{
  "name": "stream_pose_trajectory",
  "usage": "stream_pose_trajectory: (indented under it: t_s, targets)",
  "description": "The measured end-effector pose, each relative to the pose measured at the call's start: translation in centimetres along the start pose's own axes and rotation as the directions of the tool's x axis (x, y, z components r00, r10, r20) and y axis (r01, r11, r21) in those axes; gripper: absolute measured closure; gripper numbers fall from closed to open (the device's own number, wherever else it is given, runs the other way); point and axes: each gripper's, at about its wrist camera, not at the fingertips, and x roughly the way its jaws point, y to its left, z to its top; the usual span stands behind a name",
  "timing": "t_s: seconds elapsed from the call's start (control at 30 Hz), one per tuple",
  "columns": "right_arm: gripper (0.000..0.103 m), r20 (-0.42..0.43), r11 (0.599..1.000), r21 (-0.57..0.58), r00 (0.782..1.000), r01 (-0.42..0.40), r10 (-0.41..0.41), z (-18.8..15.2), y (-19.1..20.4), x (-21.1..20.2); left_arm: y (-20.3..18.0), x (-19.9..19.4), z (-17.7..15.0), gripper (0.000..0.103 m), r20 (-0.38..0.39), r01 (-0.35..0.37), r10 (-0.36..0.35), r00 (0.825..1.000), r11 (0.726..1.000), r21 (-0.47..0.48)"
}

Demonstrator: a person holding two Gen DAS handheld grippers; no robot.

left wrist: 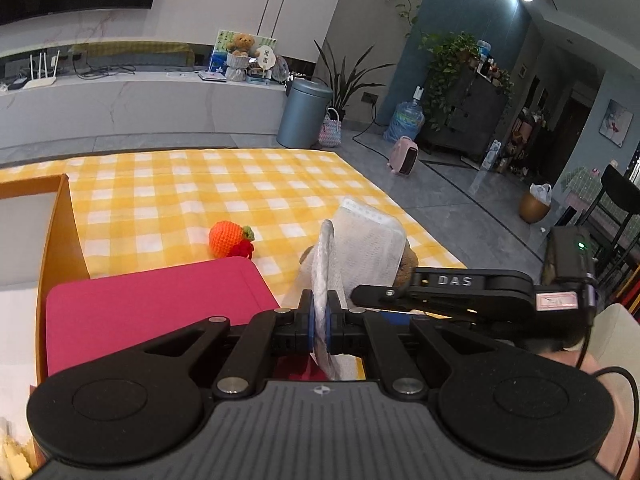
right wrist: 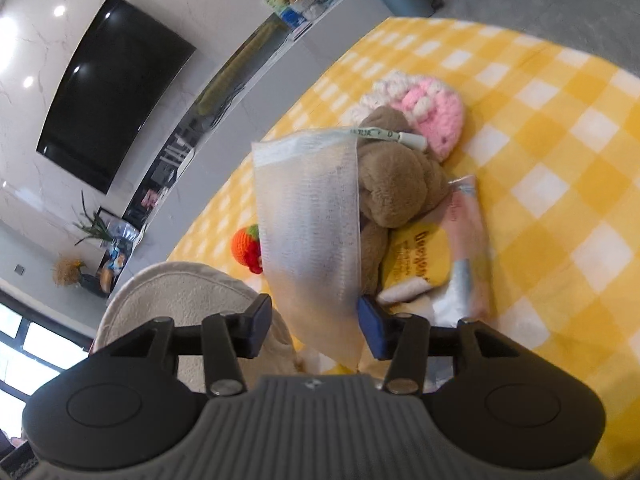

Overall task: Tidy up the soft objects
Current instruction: 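Hold the white pouch with the left gripper while the right gripper closes on the white gauze sheet, then lift the white pouch and the gauze sheet with both grippers toward the white box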

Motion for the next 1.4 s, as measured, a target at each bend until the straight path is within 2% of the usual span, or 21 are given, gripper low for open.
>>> stream_pose_trajectory:
  t_s: [0.07,0.17,0.23,0.43,0.53,0.57,0.6,0.63,0.67,0.7,0.73,0.77,0.87,1.0,1.13,1.27,1.4]
  targets:
    - [0.059,-0.028,1.0,-0.023,1.0,-0.015,0.015,-0.1,0.4,0.5,0.1,0.1,0.1,0.097,0.003,0.0,0.0,1.0,1.0,0.0]
    - [0.058,-0.042,0.996,-0.063,0.998,-0.058,0.055,-0.5,1.0,0.3,0.6,0.1,0.2,0.096,0.005,0.011,-0.011,1.0,1.0,-0.028]
    - [0.058,-0.045,0.994,-0.056,0.995,-0.094,0.092,-0.4,1.0,0.4,1.0,0.2,0.4,0.096,0.005,0.022,-0.022,1.0,0.999,-0.05]
    - [0.057,-0.029,0.994,-0.027,0.994,-0.11,0.109,0.5,1.0,1.7,0.8,0.3,0.4,0.096,0.001,0.012,-0.012,1.0,0.999,-0.045]
    - [0.048,0.006,0.994,-0.028,0.994,-0.107,0.107,1.1,1.4,2.5,0.6,0.2,0.4,0.096,0.001,0.004,-0.004,1.0,0.999,-0.047]
    - [0.049,0.009,0.994,-0.028,0.995,-0.104,0.104,1.3,1.4,2.9,0.5,0.2,0.4,0.096,0.002,0.003,-0.003,1.0,0.999,-0.045]
    - [0.05,0.007,0.995,-0.031,0.995,-0.099,0.099,1.4,1.5,3.3,0.5,0.2,0.4,0.096,0.002,0.002,-0.002,1.0,0.999,-0.044]
    - [0.058,0.005,0.995,-0.039,0.996,-0.089,0.089,1.5,1.6,3.6,0.4,0.2,0.4,0.097,0.001,0.001,-0.001,1.0,0.999,-0.04]
    - [0.072,0.003,0.996,-0.053,0.997,-0.075,0.075,1.5,1.7,3.7,0.3,0.2,0.5,0.097,-0.001,-0.001,0.001,1.0,1.0,-0.031]
    - [0.081,-0.005,0.995,-0.075,0.998,-0.068,0.068,1.4,1.8,3.8,0.1,0.1,0.5,0.098,-0.002,-0.006,0.006,1.0,1.0,-0.021]
    - [0.097,-0.015,0.993,-0.093,0.997,-0.07,0.069,1.3,1.9,3.8,-0.1,0.1,0.5,0.098,-0.002,-0.014,0.014,1.0,1.0,-0.007]
    - [0.099,-0.018,0.993,-0.098,0.997,-0.071,0.069,1.2,1.9,3.8,-0.3,0.1,0.4,0.098,0.002,-0.021,0.021,1.0,1.0,0.008]
    - [0.102,0.004,0.989,-0.116,0.995,-0.094,0.095,1.3,2.2,2.8,-0.8,0.0,0.2,0.098,0.016,-0.04,0.039,0.999,0.999,0.035]
    - [0.102,0.05,0.973,-0.177,0.986,-0.15,0.161,1.3,3.3,0.1,-0.7,-0.7,0.6,0.098,0.006,-0.028,0.029,1.0,0.999,-0.024]
    - [0.102,0.09,0.956,-0.215,0.971,-0.199,0.223,1.3,4.3,-2.3,-0.4,-1.3,1.3,0.098,0.003,-0.014,0.015,1.0,1.0,-0.027]
    - [0.102,0.121,0.949,-0.231,0.961,-0.215,0.247,1.2,4.7,-3.7,-0.1,-2.3,1.8,0.098,0.03,0.004,-0.003,1.0,0.999,-0.047]
    - [0.102,0.147,0.945,-0.236,0.953,-0.226,0.265,1.2,4.9,-4.9,-0.5,-4.0,2.6,0.098,0.068,0.006,-0.005,0.998,1.0,-0.021]
